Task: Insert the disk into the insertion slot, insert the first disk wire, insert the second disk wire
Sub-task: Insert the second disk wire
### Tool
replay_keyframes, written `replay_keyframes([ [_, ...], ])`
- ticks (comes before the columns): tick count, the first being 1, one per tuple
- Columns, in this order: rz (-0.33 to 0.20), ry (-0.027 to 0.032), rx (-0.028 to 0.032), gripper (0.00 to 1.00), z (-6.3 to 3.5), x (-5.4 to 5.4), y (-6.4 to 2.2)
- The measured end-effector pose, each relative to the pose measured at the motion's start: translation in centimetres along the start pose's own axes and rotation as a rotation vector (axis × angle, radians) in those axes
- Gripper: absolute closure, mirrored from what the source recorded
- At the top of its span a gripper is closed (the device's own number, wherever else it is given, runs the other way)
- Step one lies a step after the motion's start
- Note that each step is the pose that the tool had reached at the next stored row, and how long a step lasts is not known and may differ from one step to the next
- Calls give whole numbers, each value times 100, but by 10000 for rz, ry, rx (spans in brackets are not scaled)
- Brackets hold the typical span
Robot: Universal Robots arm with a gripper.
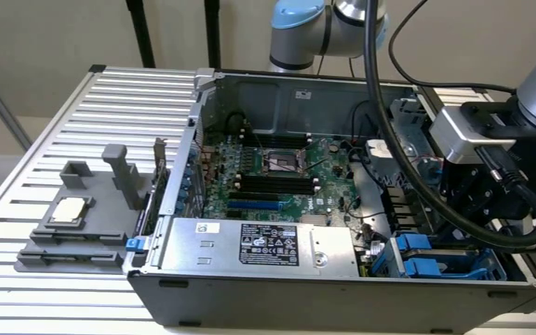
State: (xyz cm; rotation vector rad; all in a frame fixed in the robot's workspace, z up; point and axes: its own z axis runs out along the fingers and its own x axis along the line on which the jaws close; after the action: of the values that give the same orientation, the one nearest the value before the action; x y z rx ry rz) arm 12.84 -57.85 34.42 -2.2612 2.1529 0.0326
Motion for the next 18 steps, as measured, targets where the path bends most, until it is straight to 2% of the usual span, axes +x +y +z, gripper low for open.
replay_keyframes([
  [12, 1, -52, 3, 84, 17, 0, 3],
  [18, 0, -57, 3, 84, 17, -2, 2],
])
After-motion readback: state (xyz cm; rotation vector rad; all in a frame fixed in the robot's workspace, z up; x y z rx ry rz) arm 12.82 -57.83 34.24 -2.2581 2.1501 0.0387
